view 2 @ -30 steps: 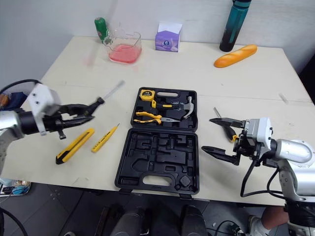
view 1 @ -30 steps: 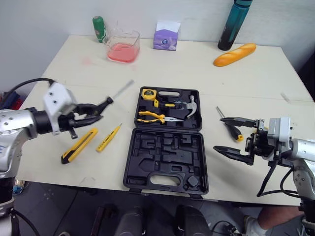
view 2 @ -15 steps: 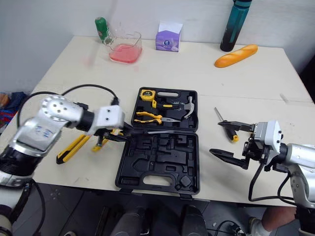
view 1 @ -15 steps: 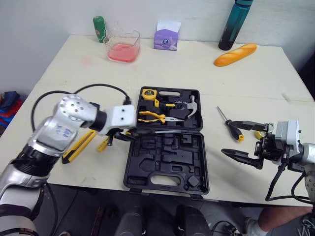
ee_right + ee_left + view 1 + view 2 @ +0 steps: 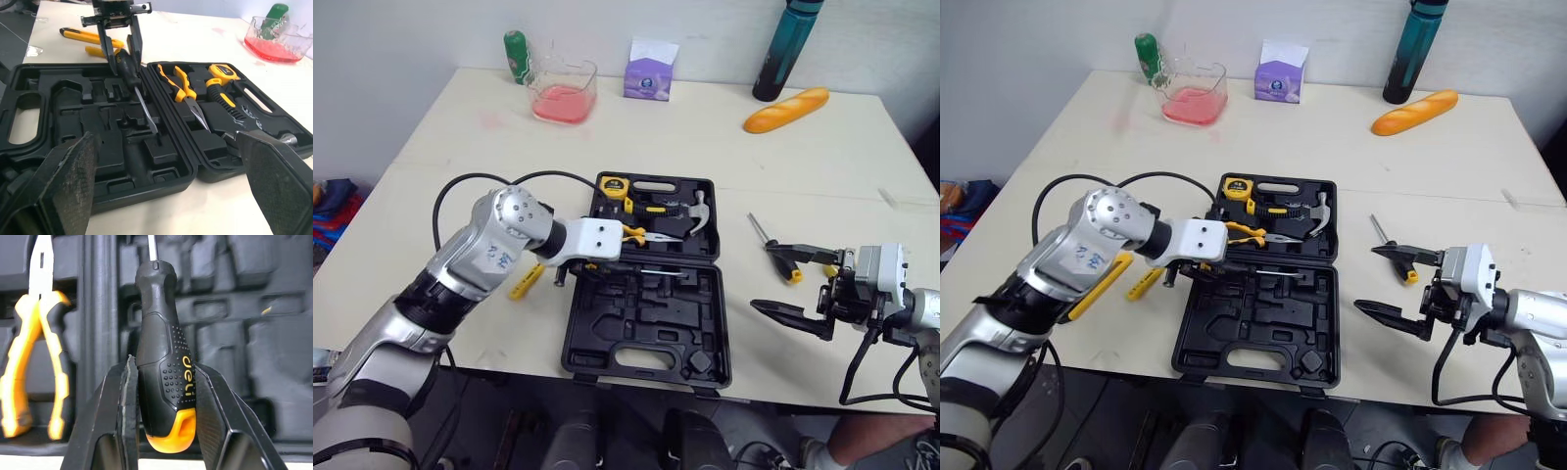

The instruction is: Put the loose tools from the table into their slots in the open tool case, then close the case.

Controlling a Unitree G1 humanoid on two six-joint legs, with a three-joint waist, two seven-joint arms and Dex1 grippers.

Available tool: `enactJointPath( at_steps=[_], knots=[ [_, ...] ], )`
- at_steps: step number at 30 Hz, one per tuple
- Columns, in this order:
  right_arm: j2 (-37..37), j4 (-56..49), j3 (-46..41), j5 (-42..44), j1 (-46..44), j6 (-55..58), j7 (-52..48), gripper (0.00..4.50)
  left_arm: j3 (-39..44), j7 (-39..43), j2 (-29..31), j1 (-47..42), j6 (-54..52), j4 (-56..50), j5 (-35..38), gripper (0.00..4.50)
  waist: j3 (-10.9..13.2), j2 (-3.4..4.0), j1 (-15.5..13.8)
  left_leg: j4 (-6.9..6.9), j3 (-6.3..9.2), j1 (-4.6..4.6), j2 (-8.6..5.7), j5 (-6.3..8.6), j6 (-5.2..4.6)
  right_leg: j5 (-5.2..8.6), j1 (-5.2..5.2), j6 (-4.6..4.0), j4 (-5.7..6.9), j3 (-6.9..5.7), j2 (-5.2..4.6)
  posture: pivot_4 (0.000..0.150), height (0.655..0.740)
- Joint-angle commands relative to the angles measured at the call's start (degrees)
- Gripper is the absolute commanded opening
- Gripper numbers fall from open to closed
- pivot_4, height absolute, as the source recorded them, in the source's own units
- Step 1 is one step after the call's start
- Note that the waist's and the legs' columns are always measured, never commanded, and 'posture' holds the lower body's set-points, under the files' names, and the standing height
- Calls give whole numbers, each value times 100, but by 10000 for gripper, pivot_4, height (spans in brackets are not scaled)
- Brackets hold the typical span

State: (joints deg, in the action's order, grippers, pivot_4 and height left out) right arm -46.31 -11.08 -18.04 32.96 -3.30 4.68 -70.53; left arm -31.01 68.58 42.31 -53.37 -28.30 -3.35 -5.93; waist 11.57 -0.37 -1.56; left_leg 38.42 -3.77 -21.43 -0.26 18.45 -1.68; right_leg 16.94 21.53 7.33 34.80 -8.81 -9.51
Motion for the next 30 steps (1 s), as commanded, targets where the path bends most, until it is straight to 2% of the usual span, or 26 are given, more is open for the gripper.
enactJointPath(
  at_steps=[1,13,25,27,30],
  knots=[
    [-48,-149,-69,8,27,-56,16,45000,-63,80,-150,-236,217,136,-262,10941,0,0,2,-1,0,0,0,0,0,0,0,0,-1,0,0,1500,7400],
    [28,-615,-89,78,245,98,313,45000,-157,349,-385,-280,266,246,-735,10941,0,0,2,10,5,-4,1,0,0,0,0,0,5,-3,0,1500,7400],
    [47,-551,-106,85,341,8,269,45000,-38,324,-524,-219,255,263,-821,10941,0,0,2,21,7,-6,1,2,-3,0,-2,0,10,-4,0,1500,7400],
    [74,-403,-96,39,356,-107,188,45000,53,348,-579,-237,254,231,-703,21314,0,0,2,22,7,-6,1,2,-3,0,-2,0,11,-4,0,1500,7400],
    [87,-320,-84,16,364,-183,139,45000,128,381,-615,-243,342,220,-621,34384,0,0,3,26,8,-8,1,3,-5,0,-2,0,11,-4,-1,1500,7400]
  ],
)
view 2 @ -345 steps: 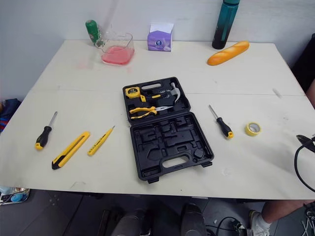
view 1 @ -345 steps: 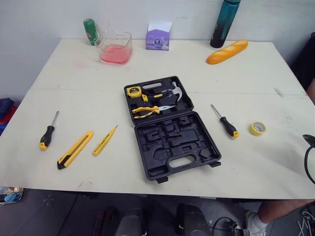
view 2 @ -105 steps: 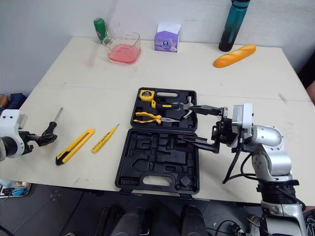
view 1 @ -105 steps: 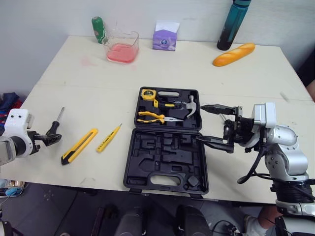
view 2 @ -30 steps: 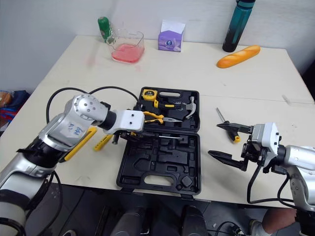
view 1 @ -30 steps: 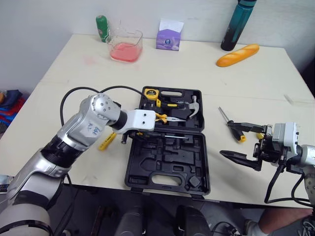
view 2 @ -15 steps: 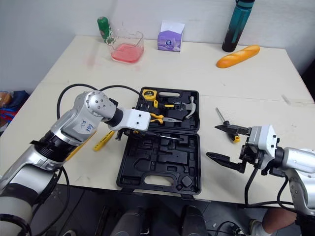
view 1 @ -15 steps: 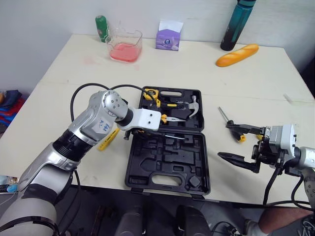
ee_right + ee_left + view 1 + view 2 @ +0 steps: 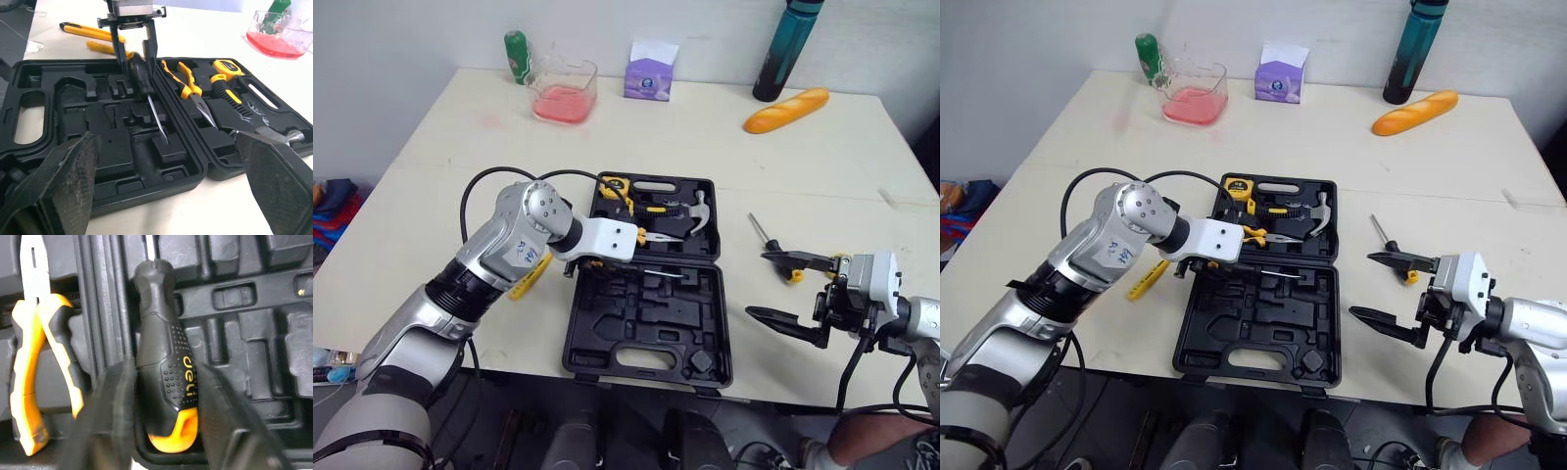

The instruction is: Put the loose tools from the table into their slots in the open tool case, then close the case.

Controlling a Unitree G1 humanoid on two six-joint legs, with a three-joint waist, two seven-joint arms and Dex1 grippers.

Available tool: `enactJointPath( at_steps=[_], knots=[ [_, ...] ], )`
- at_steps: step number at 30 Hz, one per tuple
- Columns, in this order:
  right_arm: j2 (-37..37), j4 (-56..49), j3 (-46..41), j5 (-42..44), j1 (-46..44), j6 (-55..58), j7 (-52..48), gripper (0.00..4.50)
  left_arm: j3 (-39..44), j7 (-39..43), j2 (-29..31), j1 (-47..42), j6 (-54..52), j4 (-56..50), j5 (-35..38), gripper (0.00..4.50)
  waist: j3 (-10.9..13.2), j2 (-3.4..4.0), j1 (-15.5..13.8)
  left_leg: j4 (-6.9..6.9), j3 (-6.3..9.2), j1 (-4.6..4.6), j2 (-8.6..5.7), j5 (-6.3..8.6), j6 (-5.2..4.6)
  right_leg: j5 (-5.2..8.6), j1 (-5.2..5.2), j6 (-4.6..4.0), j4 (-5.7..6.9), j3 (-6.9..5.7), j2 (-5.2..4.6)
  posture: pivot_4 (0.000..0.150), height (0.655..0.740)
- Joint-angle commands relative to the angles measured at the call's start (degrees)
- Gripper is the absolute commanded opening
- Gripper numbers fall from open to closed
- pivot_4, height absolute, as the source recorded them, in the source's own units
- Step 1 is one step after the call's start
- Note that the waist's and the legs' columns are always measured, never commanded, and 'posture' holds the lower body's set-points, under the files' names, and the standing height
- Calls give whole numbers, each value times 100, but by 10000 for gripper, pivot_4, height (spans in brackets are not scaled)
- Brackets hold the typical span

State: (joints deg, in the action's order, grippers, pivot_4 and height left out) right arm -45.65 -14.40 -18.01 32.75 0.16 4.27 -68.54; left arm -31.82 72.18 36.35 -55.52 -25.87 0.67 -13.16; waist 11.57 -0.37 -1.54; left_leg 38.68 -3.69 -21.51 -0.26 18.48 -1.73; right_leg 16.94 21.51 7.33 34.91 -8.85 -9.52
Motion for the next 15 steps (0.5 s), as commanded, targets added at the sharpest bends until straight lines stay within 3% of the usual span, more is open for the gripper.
enactJointPath(
  at_steps=[1,2,15],
  knots=[
    [20,19,-78,33,9,-151,-60,45000,213,39,-11,-29,126,-180,105,39210,0,0,0,1,0,-1,0,0,0,0,0,0,0,0,0,1500,7400],
    [17,25,-71,28,8,-159,-63,45000,292,71,-16,-14,171,-224,216,42061,0,0,0,2,0,-1,0,0,-1,0,0,0,1,0,0,1500,7400],
    [9,37,-196,14,-8,-195,71,45000,1597,-85,-128,688,408,-471,1618,42061,0,0,9,17,5,-3,2,1,-1,0,0,0,9,-1,-1,1500,7400]
  ],
)
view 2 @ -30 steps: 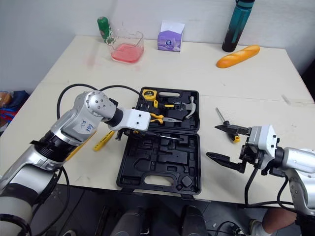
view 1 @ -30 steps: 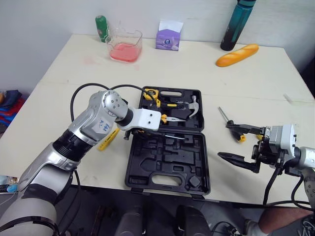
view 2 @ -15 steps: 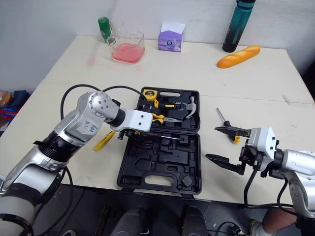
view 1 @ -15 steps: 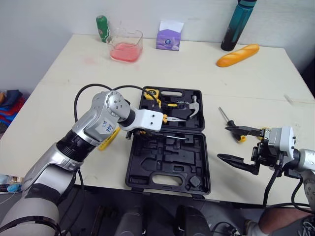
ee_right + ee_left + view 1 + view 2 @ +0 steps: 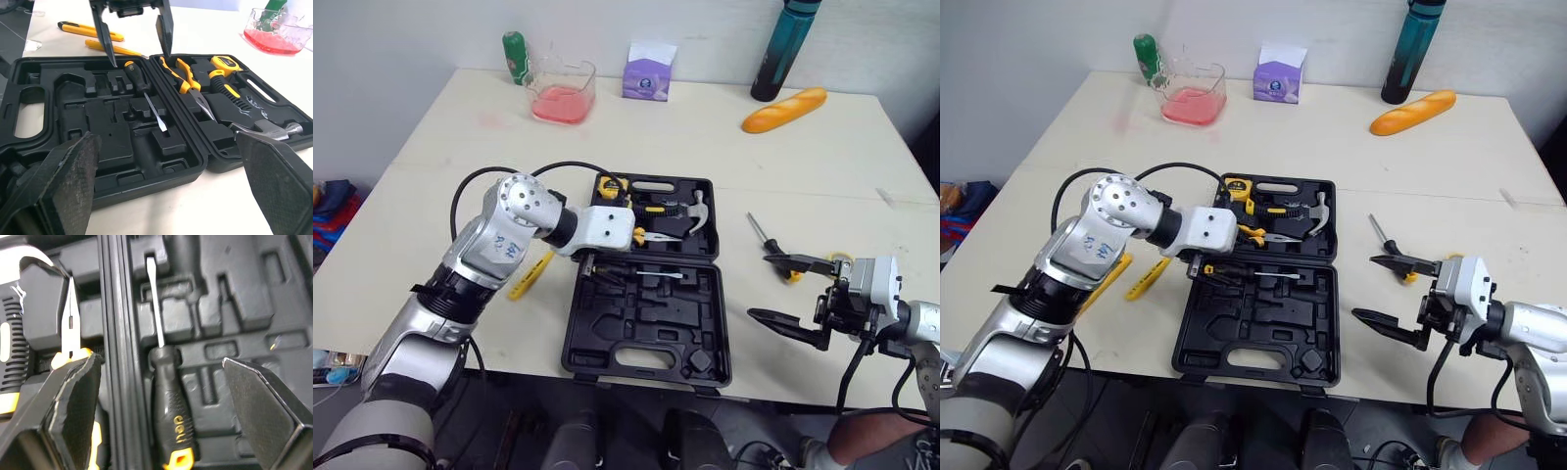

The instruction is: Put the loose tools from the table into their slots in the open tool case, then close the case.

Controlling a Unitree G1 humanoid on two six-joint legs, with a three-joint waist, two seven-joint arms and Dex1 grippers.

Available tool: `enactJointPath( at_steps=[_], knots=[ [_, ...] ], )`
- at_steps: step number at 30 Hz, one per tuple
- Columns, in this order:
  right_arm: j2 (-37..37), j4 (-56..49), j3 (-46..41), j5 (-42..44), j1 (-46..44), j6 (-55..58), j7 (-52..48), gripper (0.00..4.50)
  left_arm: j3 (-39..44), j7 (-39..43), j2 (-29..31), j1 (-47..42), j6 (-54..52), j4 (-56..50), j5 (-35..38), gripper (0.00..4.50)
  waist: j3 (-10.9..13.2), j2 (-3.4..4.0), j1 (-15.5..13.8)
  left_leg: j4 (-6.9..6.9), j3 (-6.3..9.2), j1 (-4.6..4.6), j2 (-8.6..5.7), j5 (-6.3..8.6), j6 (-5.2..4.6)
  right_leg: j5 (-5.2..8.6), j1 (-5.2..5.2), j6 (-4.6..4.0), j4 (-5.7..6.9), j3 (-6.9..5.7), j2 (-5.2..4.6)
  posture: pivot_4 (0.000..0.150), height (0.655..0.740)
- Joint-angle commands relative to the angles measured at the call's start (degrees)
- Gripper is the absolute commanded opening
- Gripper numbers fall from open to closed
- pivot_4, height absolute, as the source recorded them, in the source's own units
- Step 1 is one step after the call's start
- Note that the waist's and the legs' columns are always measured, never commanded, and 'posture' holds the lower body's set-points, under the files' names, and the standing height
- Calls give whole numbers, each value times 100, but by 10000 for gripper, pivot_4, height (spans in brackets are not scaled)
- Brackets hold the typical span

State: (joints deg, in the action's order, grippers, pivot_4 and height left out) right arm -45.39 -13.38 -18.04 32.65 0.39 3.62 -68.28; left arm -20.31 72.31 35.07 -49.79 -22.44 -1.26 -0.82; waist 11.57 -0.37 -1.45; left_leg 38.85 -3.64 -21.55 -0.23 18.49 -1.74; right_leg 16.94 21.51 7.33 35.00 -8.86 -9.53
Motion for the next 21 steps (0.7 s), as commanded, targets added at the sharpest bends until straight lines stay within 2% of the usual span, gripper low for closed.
enactJointPath(
  at_steps=[1,4,8,12,14,19,20,21],
  knots=[
    [-24,-30,-222,19,-40,-150,52,45000,538,-139,5,187,149,-290,455,42061,0,0,0,2,1,0,0,0,-1,0,-1,0,1,0,0,1500,7400],
    [-3,100,-306,92,-100,-158,87,45000,1052,-516,-171,532,118,-318,861,42061,0,0,-1,6,2,1,0,1,-1,0,-3,0,3,0,-1,1500,7400],
    [33,257,-265,70,-148,-241,74,45000,1753,-1341,-705,1085,-257,-596,1400,42061,0,0,2,8,4,2,0,2,-3,-1,-6,0,5,-1,-4,1500,7400],
    [64,265,-173,28,-187,-246,93,45000,1680,-1646,-732,1371,-825,-783,1491,32644,0,0,-1,12,7,0,-1,3,-2,-1,-6,0,6,-3,-4,1500,7400],
    [86,242,-145,40,-207,-213,118,45000,1568,-1778,-743,1436,-742,-768,1399,25536,0,0,-2,13,6,1,-1,3,-2,-1,-8,0,6,-3,-4,1500,7400],
    [115,39,-75,59,-187,-75,249,45000,1279,-1968,-782,1488,-626,-602,1271,3384,0,0,-5,13,6,1,-1,3,-1,-1,-7,-1,6,-3,-4,1500,7400],
    [118,14,-62,54,-194,-63,270,45000,1197,-1954,-764,1484,-606,-551,1239,222,0,0,-5,13,6,1,-1,3,-1,-1,-7,-1,6,-3,-4,1500,7400],
    [119,-4,-51,51,-207,-50,292,45000,1141,-1994,-782,1477,-536,-466,1196,222,0,0,-5,13,6,1,-1,3,-1,-1,-7,-1,5,-3,-4,1500,7400]
  ],
)
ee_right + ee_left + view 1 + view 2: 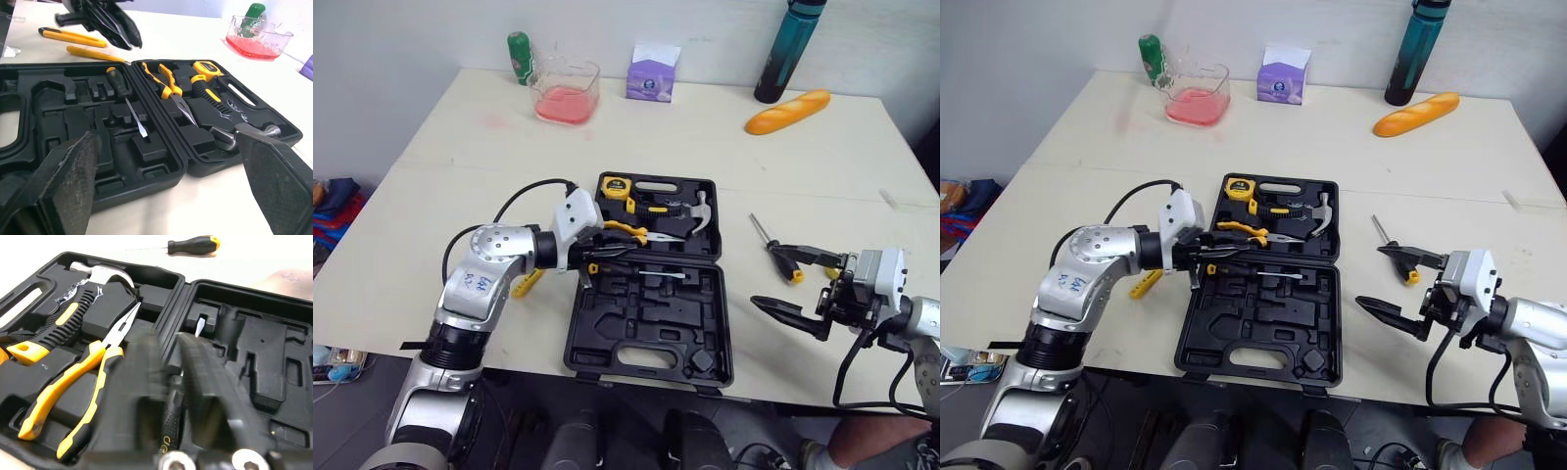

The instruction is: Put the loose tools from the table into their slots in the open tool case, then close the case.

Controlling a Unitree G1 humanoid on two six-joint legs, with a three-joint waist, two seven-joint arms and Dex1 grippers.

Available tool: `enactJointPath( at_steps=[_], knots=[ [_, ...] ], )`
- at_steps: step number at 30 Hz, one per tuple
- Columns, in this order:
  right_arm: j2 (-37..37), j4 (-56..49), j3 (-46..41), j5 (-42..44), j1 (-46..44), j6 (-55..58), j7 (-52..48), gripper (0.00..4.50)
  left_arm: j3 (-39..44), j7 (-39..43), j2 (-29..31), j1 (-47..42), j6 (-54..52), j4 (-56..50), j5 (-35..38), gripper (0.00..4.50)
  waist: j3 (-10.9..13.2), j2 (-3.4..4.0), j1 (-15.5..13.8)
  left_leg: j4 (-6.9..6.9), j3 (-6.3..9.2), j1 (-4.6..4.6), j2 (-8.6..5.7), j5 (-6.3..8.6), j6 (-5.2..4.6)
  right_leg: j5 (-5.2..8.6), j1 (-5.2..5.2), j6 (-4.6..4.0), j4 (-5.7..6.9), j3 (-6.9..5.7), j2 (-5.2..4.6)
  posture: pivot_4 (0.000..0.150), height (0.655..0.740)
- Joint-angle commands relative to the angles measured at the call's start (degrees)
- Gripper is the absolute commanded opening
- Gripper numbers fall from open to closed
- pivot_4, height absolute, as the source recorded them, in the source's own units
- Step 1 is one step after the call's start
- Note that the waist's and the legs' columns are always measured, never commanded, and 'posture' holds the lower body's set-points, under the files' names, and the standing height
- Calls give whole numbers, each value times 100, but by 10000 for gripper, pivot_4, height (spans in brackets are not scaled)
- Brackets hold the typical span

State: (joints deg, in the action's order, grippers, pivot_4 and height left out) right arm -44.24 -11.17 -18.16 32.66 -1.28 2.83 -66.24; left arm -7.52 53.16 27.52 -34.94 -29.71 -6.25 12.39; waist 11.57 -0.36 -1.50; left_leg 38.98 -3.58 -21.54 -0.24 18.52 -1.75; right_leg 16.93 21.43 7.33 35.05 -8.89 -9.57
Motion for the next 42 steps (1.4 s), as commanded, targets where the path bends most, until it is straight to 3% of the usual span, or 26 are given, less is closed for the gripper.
enactJointPath(
  at_steps=[1,5,23,30,33,42],
  knots=[
    [6,-250,-20,48,-53,45,112,45000,-206,-86,-30,-5,179,113,-150,222,0,0,0,0,0,0,0,0,0,0,0,0,0,0,0,1500,7400],
    [11,-309,39,34,-93,98,188,45000,-580,107,170,35,512,306,-435,222,0,0,4,0,0,0,0,0,0,0,0,0,1,-1,0,1500,7400],
    [19,-296,93,-5,-69,70,275,45000,-946,-185,-49,141,366,1188,-804,222,-3,1,-3,0,-1,11,0,1,0,0,-11,0,0,1,0,1500,7400],
    [59,-102,21,-7,175,-199,112,45000,-1345,-290,-72,213,429,1582,-1206,222,-24,21,-2,0,1,49,1,13,-7,0,-54,0,-12,-1,0,1500,7400],
    [63,-71,29,-4,191,-252,96,45000,-1908,-200,240,177,1061,1708,-1909,222,-38,32,-2,-1,6,79,3,27,-7,0,-86,0,-25,-4,0,1500,7400],
    [132,23,16,-28,239,-402,102,45000,-1805,86,104,323,598,1592,-1547,222,-133,81,-2,-3,-1,120,11,63,-13,1,-129,0,-73,4,3,1500,7400]
  ],
)
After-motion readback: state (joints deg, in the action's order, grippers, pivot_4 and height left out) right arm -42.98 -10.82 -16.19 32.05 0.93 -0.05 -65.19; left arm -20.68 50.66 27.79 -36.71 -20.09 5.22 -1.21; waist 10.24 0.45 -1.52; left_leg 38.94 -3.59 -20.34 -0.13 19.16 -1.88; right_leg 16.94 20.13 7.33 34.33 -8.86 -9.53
